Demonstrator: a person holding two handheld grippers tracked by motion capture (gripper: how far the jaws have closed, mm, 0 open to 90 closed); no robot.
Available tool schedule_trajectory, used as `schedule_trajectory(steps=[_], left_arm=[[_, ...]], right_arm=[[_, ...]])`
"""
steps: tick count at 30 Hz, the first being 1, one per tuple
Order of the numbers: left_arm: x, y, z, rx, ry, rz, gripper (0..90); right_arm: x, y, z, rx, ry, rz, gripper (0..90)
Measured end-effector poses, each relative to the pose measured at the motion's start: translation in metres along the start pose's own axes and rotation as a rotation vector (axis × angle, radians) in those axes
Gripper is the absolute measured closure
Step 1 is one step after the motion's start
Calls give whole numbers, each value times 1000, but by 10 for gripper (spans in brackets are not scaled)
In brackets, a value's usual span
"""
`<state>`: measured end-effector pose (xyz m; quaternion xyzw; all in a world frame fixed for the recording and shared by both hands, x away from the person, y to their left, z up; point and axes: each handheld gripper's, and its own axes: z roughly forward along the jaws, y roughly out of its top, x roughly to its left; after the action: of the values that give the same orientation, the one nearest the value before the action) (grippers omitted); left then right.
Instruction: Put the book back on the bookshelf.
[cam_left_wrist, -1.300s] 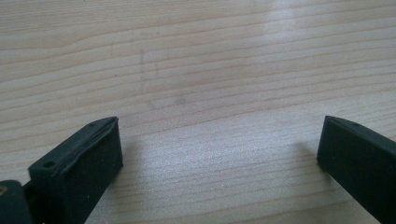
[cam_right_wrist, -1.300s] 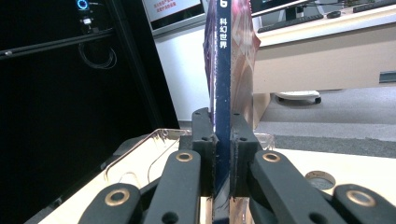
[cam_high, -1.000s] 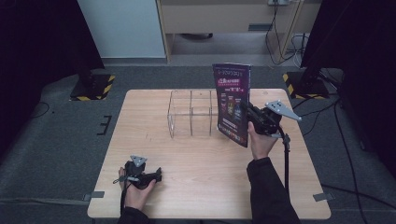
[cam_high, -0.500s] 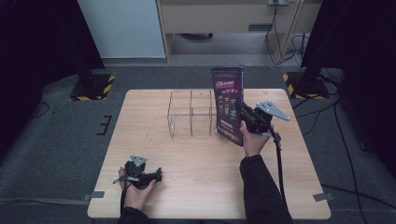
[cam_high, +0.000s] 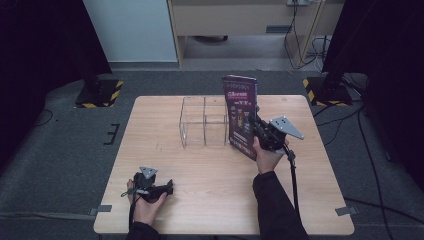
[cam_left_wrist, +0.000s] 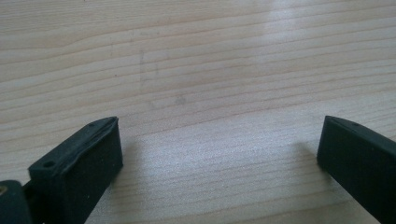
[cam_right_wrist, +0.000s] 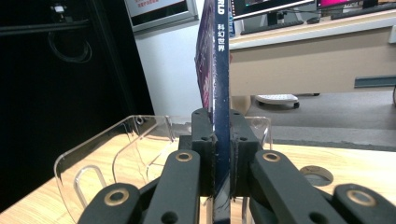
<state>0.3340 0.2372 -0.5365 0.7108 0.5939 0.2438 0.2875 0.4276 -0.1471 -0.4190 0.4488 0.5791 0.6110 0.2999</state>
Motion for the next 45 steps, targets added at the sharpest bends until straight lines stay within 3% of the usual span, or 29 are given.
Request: schedule_trajectory(steps=[12, 16, 21, 35, 40, 45], left_arm=[[0, 0, 0, 0, 0, 0, 0], [0, 0, 0, 0, 1, 0, 0], [0, 0, 0, 0, 1, 0, 0], [0, 0, 0, 1, 3, 0, 0], [0, 0, 0, 2, 2, 0, 0], [0, 0, 0, 2, 2, 0, 0]], right_arm=[[-5, -14, -19, 9, 13, -21, 829], [-7, -16, -27, 48, 30, -33, 814], [-11, -15, -38, 97, 33, -13, 796], [-7, -19, -63, 242, 91, -83, 790], [-4, -21, -70, 264, 105, -88, 789], [-1, -17, -74, 245, 124, -71, 760]])
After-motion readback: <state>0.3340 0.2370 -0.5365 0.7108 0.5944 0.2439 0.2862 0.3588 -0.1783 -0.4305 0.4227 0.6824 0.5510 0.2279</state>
